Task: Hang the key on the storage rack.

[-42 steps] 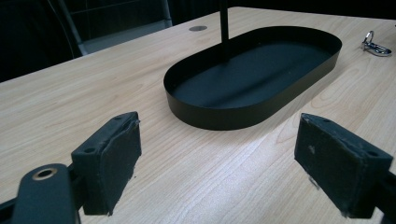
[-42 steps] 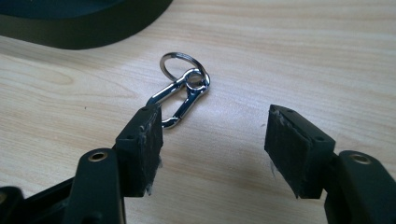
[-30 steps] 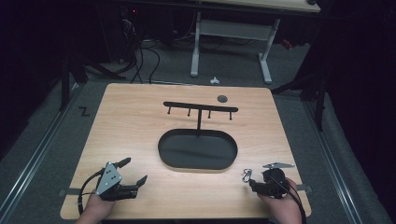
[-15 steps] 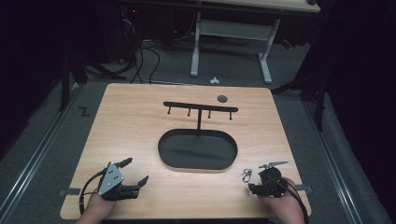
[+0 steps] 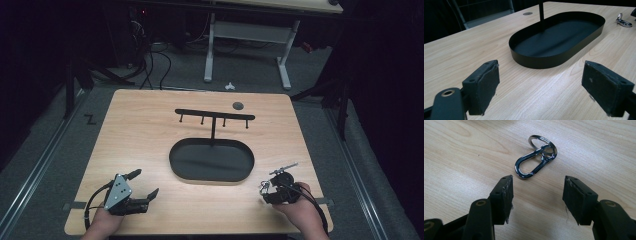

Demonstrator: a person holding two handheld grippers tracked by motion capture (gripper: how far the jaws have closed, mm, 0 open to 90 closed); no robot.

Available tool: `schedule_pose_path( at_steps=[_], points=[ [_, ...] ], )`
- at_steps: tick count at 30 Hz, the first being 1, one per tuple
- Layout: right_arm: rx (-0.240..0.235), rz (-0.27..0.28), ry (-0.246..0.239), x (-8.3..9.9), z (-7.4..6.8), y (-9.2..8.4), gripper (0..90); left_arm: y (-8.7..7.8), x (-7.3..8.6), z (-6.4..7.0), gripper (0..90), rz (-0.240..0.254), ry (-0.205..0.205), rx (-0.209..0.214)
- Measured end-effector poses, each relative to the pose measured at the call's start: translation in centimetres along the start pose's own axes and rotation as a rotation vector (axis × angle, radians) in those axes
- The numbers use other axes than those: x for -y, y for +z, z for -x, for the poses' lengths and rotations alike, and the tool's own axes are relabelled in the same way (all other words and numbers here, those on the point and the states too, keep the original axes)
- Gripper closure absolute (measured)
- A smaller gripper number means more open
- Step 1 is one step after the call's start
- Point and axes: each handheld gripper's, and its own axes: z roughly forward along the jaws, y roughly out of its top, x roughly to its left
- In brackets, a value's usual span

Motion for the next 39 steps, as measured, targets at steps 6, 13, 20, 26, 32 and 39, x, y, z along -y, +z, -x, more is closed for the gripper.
schedule_pose_path(
  at_steps=[6, 13, 20, 26, 32, 39],
  points=[
    [0.012, -0.037, -0.038, -0.9, 0.0, -0.3, 42.1, -0.1, 0.0, 0.0, 15.2, 0.007, 0.006, 0.003],
    [0.000, -0.036, -0.022, -2.0, 1.0, -0.4, 45.4, -0.1, 0.0, 0.0, 15.1, 0.006, 0.005, 0.003],
    [-0.004, -0.047, -0.038, -3.3, 1.3, 0.3, 51.0, -0.1, 0.0, 0.1, 15.1, 0.002, 0.005, 0.004],
    [-0.011, -0.055, -0.059, -3.9, 1.4, 1.1, 54.5, 0.0, 0.1, 0.0, 15.1, -0.004, 0.005, 0.006],
    [-0.025, -0.046, -0.063, -4.2, 1.5, 1.2, 60.4, 0.0, 0.1, 0.1, 15.1, -0.001, 0.008, 0.005],
    [-0.028, -0.044, -0.087, -4.3, 1.1, 1.2, 72.8, 0.0, 0.1, 0.1, 15.1, -0.006, 0.008, 0.008]
  ],
)
